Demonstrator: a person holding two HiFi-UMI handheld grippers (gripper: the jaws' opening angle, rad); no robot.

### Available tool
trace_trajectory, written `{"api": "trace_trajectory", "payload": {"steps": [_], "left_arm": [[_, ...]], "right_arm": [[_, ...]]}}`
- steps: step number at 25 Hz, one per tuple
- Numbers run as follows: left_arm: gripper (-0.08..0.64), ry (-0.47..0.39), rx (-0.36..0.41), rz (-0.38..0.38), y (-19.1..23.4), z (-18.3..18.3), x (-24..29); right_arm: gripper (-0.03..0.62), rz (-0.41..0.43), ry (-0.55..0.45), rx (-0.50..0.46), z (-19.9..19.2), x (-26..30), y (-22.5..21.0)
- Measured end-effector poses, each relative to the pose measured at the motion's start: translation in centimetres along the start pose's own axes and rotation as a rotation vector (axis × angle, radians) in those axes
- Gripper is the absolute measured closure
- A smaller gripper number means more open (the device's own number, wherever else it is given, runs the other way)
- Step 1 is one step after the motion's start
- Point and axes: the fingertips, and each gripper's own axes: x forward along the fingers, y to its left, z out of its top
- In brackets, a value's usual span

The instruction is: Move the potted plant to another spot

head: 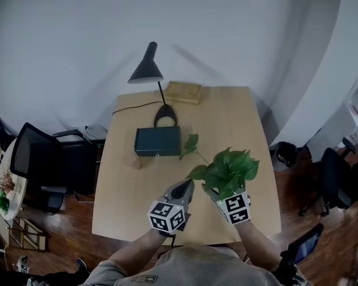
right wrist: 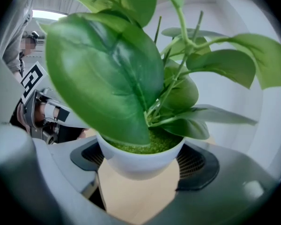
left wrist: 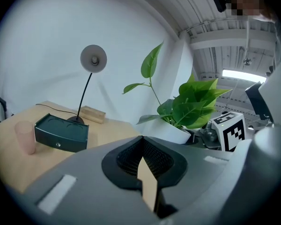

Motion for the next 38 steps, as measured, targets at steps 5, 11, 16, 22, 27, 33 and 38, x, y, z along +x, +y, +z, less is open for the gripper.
{"api": "trace_trajectory", "payload": {"steps": [5,11,16,22,27,33,38], "left_arm": [[0.568,0.007,0.007,-0.042,-0.8,-0.4,0.9],[0.568,0.042,0.004,-0.025,-1.7,-1.9,3.3],[0.568,0.071,-0.003,0.012,-2.2,-3.1,5.9],[0.568,0.13,-0.012,0.051,-1.7,-5.5,9.5],[0.568,0.173,-0.035,0.088,-0.2,-7.8,12.0],[0.568,0.209,-0.061,0.123,1.7,-9.9,14.4],[0.568,0.235,-0.075,0.139,2.7,-11.4,16.0]], "right_arm": [[0.12,-0.051,0.017,0.007,-1.0,-0.9,-1.1],[0.12,-0.042,0.052,0.018,-3.7,-1.0,-2.9],[0.12,-0.002,0.059,0.006,-5.3,-0.3,-4.8],[0.12,0.03,0.089,0.006,-8.0,1.9,-7.5],[0.12,0.056,0.121,0.001,-10.8,4.7,-9.2],[0.12,0.065,0.161,-0.004,-13.8,7.4,-11.0],[0.12,0.056,0.187,0.005,-15.9,8.7,-12.2]]}}
